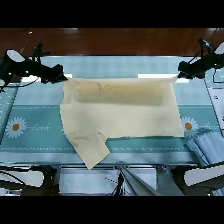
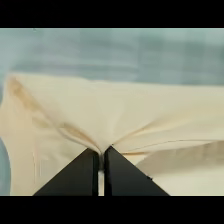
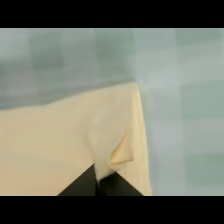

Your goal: Fold the shirts.

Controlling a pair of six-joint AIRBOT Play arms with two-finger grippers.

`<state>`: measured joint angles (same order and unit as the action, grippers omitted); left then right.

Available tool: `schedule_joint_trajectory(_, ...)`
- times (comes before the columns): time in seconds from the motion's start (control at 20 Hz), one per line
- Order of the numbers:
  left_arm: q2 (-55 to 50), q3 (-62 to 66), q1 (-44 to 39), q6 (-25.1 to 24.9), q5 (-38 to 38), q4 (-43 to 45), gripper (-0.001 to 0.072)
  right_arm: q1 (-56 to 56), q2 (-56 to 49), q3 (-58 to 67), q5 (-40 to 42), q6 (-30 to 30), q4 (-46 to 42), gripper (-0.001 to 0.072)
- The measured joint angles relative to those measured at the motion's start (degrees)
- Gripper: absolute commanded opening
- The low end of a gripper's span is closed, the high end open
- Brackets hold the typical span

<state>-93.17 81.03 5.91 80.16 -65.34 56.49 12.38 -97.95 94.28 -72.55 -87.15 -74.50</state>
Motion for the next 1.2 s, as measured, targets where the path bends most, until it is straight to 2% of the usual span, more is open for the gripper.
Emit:
schedule_joint_trajectory(0.05,-0.1,-0.3,0.2,0.0,-3.0,0.0,0.0029,0.0,0.0,0.0,-2.5,0.2,-0.9,0.0018)
schedule_joint_trajectory(0.1,-0.3,-0.8,0.3,0.4,-5.2,0.0,0.0064,0.0,0.0,-0.1,-4.8,0.3,-1.7,0.0018)
schedule_joint_trajectory(0.15,-0.5,-1.4,0.3,0.9,-7.1,0.2,0.0205,-0.1,-0.2,-0.3,-6.3,0.4,-2.2,0.0019)
schedule_joint_trajectory(0.2,-0.6,-2.0,0.3,1.4,-8.8,0.2,0.0389,-0.1,-0.3,-0.5,-7.8,0.4,-2.6,0.0079)
schedule_joint_trajectory(0.25,-0.7,-2.4,0.3,1.9,-9.9,0.2,0.0529,-0.1,-0.3,-0.7,-8.7,0.3,-2.8,0.0269)
schedule_joint_trajectory(0.3,-0.8,-2.8,0.3,2.4,-11.3,0.3,0.0551,-0.1,-0.3,-0.9,-9.4,0.2,-3.3,0.0377)
schedule_joint_trajectory(0.35,-0.7,-2.9,0.5,2.4,-13.1,0.4,0.0551,0.0,-0.3,-1.0,-10.4,0.3,-3.5,0.0386)
schedule_joint_trajectory(0.4,-0.7,-3.1,0.8,2.7,-15.0,1.0,0.0551,0.1,-0.2,-1.0,-12.1,1.0,-3.8,0.0426)
schedule_joint_trajectory(0.6,3.4,-4.8,3.0,3.0,-22.3,7.6,0.0551,1.7,2.4,-2.6,-21.1,3.4,-9.0,0.0440)
schedule_joint_trajectory(0.65,5.7,-6.5,3.8,3.0,-23.1,9.0,0.0553,2.7,4.4,-4.2,-22.3,3.8,-9.7,0.0474)
schedule_joint_trajectory(0.7,8.8,-9.3,4.8,2.7,-23.5,10.4,0.0597,4.0,6.6,-6.3,-22.4,4.3,-9.9,0.0568)
schedule_joint_trajectory(0.75,12.0,-12.8,5.8,2.1,-23.1,10.7,0.0705,5.5,8.9,-9.0,-21.7,5.0,-9.9,0.0597)
schedule_joint_trajectory(1.0,26.5,-35.6,9.6,-1.0,-21.4,8.8,0.0711,15.7,17.9,-23.2,-13.8,11.9,1.8,0.0594)
schedule_joint_trajectory(1.2,30.9,-48.3,9.7,-2.4,-18.7,6.6,0.0709,19.4,20.0,-28.4,-9.8,14.7,7.1,0.0593)
